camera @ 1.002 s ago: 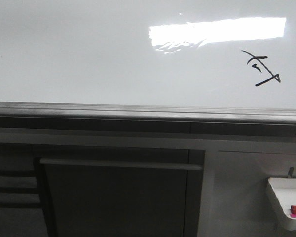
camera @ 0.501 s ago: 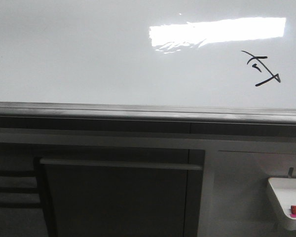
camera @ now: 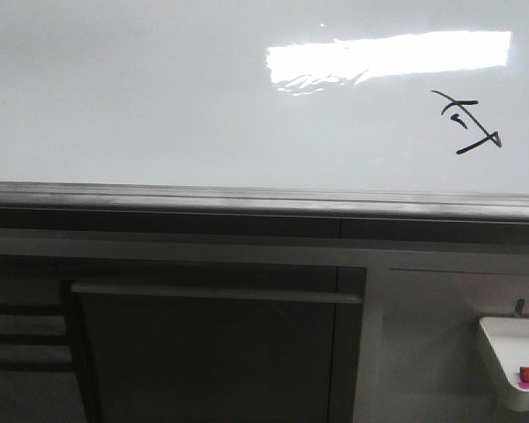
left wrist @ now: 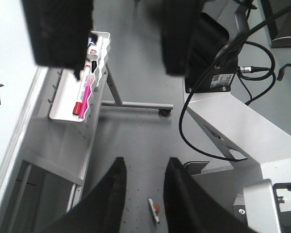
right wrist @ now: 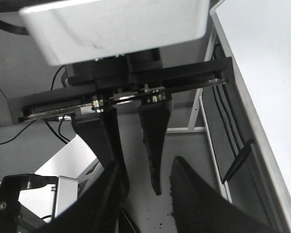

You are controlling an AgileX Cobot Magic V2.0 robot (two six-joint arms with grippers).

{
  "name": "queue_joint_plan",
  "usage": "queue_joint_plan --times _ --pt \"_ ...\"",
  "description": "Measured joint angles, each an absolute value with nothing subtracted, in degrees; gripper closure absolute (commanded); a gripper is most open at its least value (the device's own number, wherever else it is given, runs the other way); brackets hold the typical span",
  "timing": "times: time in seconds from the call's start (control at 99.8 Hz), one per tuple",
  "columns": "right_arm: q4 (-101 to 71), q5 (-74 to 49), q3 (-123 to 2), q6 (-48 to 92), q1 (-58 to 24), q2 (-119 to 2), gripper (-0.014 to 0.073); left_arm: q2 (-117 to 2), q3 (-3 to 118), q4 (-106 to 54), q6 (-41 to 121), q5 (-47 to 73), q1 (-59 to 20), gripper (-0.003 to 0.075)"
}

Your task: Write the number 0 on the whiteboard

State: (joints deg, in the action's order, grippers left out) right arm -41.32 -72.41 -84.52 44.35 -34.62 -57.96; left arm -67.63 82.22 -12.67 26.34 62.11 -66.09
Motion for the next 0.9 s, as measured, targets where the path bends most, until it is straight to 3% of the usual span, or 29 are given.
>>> queue_joint_plan --times 0.25,0.581,0.901 --pt "-27.8 -66.5 -84.5 36.7 -34.6 -54.1 0.0372 -63.7 82.2 -4.6 22.3 58.2 -65.8 0.0553" --pt "12.3 -65.7 -84.2 -1.7 -34.6 -41.6 0.0372 -47.3 80.7 7.8 7.5 50.5 -59.8 0.0553" --pt "24.9 -65.0 -68.4 -16.7 -34.6 -19.4 0.0372 -24.0 57.7 20.7 -11.2 38.9 -57.3 0.0553"
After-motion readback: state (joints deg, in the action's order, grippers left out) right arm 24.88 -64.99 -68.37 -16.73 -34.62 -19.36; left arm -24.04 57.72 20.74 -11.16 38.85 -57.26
